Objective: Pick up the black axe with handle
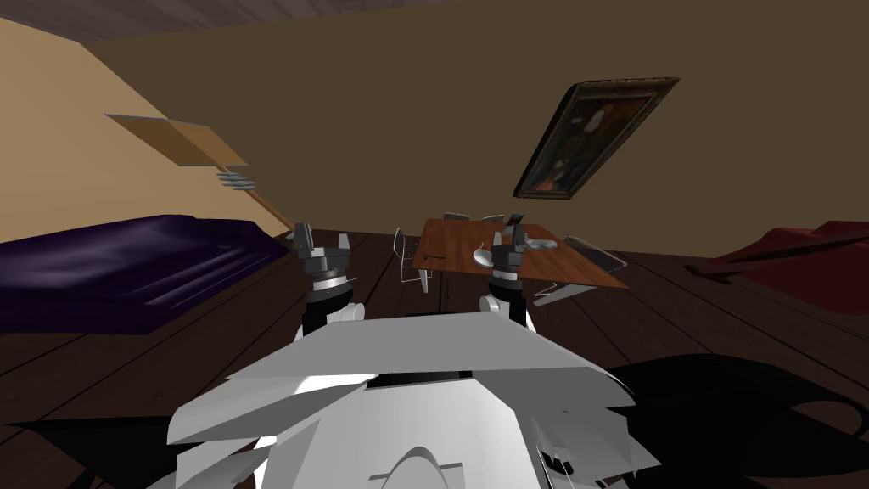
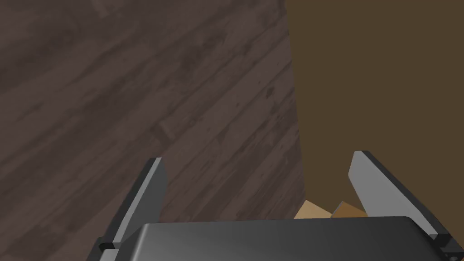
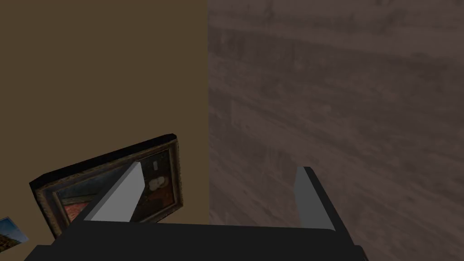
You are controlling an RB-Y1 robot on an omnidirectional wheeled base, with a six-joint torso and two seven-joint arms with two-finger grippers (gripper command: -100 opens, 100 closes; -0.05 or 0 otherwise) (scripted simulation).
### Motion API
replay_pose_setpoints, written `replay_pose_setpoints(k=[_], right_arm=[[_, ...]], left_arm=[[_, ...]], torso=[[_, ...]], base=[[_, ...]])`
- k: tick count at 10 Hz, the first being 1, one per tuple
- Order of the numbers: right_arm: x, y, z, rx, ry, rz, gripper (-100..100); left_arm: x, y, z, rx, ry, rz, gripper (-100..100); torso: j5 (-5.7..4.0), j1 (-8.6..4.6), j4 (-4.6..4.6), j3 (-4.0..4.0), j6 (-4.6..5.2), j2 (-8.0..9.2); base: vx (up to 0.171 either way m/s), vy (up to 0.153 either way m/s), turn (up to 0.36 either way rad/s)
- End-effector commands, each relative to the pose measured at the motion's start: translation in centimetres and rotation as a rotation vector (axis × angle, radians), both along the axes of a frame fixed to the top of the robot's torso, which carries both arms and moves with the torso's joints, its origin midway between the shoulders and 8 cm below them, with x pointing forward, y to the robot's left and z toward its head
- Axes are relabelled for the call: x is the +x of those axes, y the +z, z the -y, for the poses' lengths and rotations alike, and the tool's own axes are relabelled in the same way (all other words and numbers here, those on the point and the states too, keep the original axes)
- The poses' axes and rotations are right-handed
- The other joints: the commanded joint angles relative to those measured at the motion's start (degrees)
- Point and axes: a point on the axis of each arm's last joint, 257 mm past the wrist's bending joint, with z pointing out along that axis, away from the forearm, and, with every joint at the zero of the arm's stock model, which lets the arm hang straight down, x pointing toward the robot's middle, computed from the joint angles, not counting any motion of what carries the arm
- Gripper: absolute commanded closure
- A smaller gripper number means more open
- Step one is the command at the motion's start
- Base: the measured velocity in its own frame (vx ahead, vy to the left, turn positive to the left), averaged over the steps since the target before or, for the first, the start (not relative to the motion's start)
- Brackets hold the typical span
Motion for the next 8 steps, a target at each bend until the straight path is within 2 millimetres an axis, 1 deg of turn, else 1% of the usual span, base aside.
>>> replay_pose_setpoints(k=[1, 2, 4, 8], right_arm=[[0.2, -0.1, -0.5, -0.030, 0.016, -0.005, -100], [0.5, -0.2, -0.9, -0.054, 0.029, -0.009, -100], [1.1, -0.6, -2.0, -0.112, 0.058, -0.020, -100], [2.8, -2.1, -4.8, -0.259, 0.125, -0.051, -100]], left_arm=[[0.0, 0.0, 0.0, 0.000, 0.000, 0.000, 0], [0.0, 0.0, 0.0, 0.000, 0.000, 0.000, 0], [0.0, 0.0, 0.0, 0.000, 0.000, 0.000, 0], [0.0, 0.0, 0.0, 0.000, 0.000, 0.000, 0]], torso=[[0.00, 0.00, 0.00, 0.00, 0.00, 0.00], [0.02, 0.10, 0.00, 0.00, -0.01, 0.01], [0.08, 0.38, -0.01, -0.02, -0.02, -0.04], [0.17, 0.76, -0.02, -0.07, -0.03, -0.12]], base=[[-0.004, 0.032, 0.056], [-0.002, 0.071, 0.087], [0.007, 0.123, 0.114], [0.025, 0.190, 0.177]])
